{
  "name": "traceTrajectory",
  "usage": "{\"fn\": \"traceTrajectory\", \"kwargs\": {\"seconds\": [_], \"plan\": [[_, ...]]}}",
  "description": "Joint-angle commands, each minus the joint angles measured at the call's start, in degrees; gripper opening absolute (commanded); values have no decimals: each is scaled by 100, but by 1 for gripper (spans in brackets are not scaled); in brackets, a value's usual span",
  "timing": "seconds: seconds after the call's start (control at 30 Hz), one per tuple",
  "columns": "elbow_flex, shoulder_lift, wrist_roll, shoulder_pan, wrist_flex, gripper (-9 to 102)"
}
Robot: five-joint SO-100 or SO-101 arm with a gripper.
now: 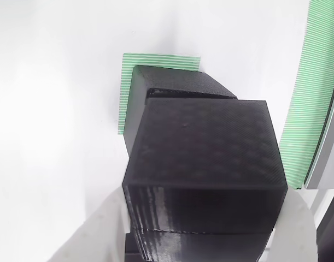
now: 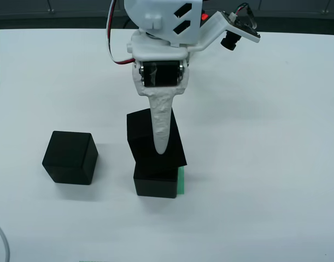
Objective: Stack 3 Blocks on the chosen place.
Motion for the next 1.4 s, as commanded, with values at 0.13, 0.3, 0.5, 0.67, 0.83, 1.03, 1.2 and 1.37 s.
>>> {"fn": "traceTrajectory", "kwargs": {"seconds": [0.13,0.3,0.5,0.67,0.83,1.03,1.2,1.37], "plan": [[-193,62,26,132,62,16],[-123,26,18,132,62,16],[-97,9,-18,132,62,17],[-44,18,-35,167,62,17],[79,35,-53,211,62,17],[132,18,-53,211,62,17],[141,9,-53,193,62,21],[149,0,-62,176,62,23]]}}
